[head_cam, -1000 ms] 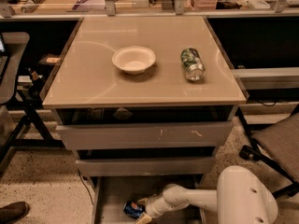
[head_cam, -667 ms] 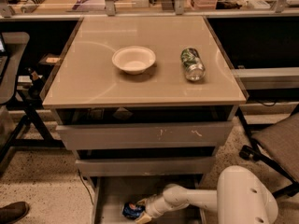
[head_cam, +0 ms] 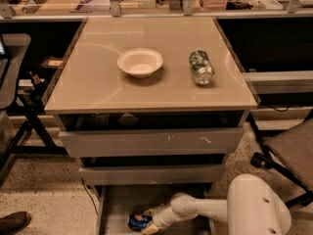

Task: Pick pepsi can from bottom drawer and place on counter

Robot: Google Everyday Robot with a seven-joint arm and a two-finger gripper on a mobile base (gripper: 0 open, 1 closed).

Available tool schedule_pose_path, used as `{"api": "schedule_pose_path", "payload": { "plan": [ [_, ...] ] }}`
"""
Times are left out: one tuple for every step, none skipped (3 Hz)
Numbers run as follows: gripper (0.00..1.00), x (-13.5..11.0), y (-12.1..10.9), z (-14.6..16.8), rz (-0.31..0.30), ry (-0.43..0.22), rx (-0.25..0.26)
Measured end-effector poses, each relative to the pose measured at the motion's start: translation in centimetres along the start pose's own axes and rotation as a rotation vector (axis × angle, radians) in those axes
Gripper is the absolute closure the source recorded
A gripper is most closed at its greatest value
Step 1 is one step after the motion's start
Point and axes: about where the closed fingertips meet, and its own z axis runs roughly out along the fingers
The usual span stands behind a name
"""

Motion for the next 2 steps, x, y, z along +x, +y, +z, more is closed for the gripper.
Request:
{"api": "schedule_pose_path", "payload": {
  "plan": [
    [1.00, -0.7, 0.6, -0.7, 0.008, -0.002, 0.022],
    [1.00, -1.5, 1.5, -3.2, 0.042, -0.004, 0.076]
  ]
}}
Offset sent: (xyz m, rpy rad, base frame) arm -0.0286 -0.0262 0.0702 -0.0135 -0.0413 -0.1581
